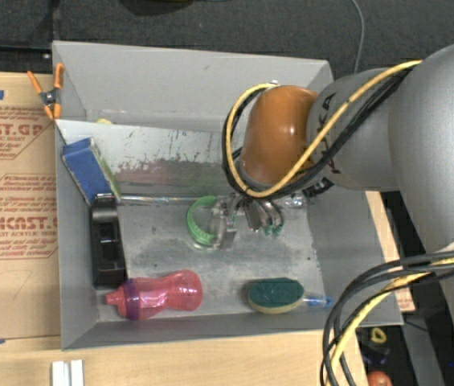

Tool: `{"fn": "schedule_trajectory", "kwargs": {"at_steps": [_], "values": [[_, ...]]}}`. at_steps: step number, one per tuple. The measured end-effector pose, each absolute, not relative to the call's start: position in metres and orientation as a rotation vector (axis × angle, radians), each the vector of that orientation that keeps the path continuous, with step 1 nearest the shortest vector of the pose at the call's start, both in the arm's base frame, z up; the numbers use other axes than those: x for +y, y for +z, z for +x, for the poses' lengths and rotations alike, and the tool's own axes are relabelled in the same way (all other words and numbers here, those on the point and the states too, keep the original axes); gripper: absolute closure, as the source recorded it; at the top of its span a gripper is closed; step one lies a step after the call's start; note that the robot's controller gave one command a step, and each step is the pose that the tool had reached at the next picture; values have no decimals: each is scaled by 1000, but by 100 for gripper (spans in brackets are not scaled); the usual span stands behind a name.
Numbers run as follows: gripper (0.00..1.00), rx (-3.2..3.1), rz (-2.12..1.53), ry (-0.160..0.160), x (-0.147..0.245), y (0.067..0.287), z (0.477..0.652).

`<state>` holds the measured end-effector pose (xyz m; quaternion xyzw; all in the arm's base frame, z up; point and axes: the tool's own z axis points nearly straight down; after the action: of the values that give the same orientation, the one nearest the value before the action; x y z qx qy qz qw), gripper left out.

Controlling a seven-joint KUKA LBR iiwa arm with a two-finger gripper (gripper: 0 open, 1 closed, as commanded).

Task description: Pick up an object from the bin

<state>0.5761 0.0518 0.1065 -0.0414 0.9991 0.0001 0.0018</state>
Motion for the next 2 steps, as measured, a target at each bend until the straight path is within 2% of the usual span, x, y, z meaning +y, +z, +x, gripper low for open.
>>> {"fn": "schedule_trajectory", "kwargs": {"at_steps": [1,2], "values": [[0,3135,-130,0,52,107,576],[0,3135,-130,0,52,107,576]]}}
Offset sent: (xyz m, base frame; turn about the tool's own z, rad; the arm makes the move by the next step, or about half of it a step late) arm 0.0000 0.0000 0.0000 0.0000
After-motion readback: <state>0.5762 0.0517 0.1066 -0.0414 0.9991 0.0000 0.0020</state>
